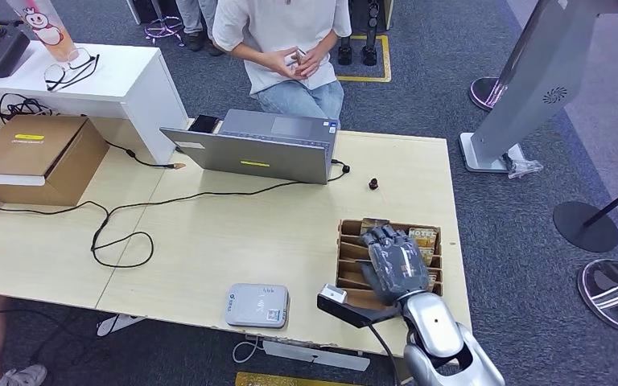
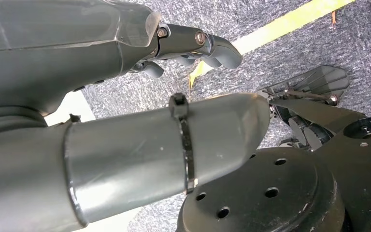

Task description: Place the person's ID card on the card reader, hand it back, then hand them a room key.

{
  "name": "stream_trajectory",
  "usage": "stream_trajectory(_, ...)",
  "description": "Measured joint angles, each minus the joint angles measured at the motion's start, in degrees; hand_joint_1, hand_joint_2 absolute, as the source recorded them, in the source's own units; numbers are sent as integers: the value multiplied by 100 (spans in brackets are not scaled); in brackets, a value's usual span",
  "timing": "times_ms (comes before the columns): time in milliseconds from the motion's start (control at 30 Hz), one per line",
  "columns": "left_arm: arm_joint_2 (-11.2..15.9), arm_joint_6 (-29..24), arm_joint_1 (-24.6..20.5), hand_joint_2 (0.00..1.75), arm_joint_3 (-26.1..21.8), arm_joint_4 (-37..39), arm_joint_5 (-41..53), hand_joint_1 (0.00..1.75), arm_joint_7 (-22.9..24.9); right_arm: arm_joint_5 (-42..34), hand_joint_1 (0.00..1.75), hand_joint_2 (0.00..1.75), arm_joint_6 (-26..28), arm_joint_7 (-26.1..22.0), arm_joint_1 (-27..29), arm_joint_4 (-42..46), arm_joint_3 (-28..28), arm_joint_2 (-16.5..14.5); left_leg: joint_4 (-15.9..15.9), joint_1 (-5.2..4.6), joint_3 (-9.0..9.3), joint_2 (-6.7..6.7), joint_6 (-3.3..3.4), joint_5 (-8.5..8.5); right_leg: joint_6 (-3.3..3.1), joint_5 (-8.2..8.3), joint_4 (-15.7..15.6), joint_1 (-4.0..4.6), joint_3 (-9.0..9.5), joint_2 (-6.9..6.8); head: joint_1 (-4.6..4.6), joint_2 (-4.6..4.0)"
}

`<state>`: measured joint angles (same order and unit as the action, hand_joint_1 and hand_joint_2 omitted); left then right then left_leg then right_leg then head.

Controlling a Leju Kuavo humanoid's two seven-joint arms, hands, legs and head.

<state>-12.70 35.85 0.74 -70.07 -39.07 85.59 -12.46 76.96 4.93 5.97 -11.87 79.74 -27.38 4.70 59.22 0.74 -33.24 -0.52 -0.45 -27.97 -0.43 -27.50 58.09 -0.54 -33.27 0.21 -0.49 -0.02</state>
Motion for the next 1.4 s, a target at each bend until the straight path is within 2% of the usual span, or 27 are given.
stream_trajectory(233, 0, -2, -1, 0, -9, 0, 2, 0, 0, 0, 77, 175, 4, 3, 0, 8, 48, 0, 0, 0, 0, 0, 0, 0, 0, 0, 0, 0, 0, 0, 1, 0)
stream_trajectory(967, 79, -199, -29, 0, -9, 156, 13, 0, 2, 131, 95, 175, 55, 66, 290, 278, 347, 72, 0, 0, 1, 1, 0, 0, 0, 0, 0, 0, -1, 1, 0, 0)
stream_trajectory(1200, 119, -244, -33, 0, -9, 253, 13, 0, 2, 147, 104, 175, 52, 81, 416, 391, 414, 96, 0, 0, 2, 1, 0, 0, 0, 0, 0, 1, -1, 1, 0, 0)
stream_trajectory(1333, 131, -255, -33, 0, -9, 280, 13, 0, 2, 197, 124, 175, 48, 81, 493, 428, 454, 103, 0, 0, 2, 1, 0, 0, 0, 0, 0, 0, -1, 1, 1, 0)
stream_trajectory(1400, 136, -256, -33, 0, -9, 292, 12, 0, 1, 219, 126, 175, 47, 81, 509, 444, 460, 105, 0, 0, 2, 1, 0, 0, 0, 0, 0, 0, -1, 1, 0, 0)
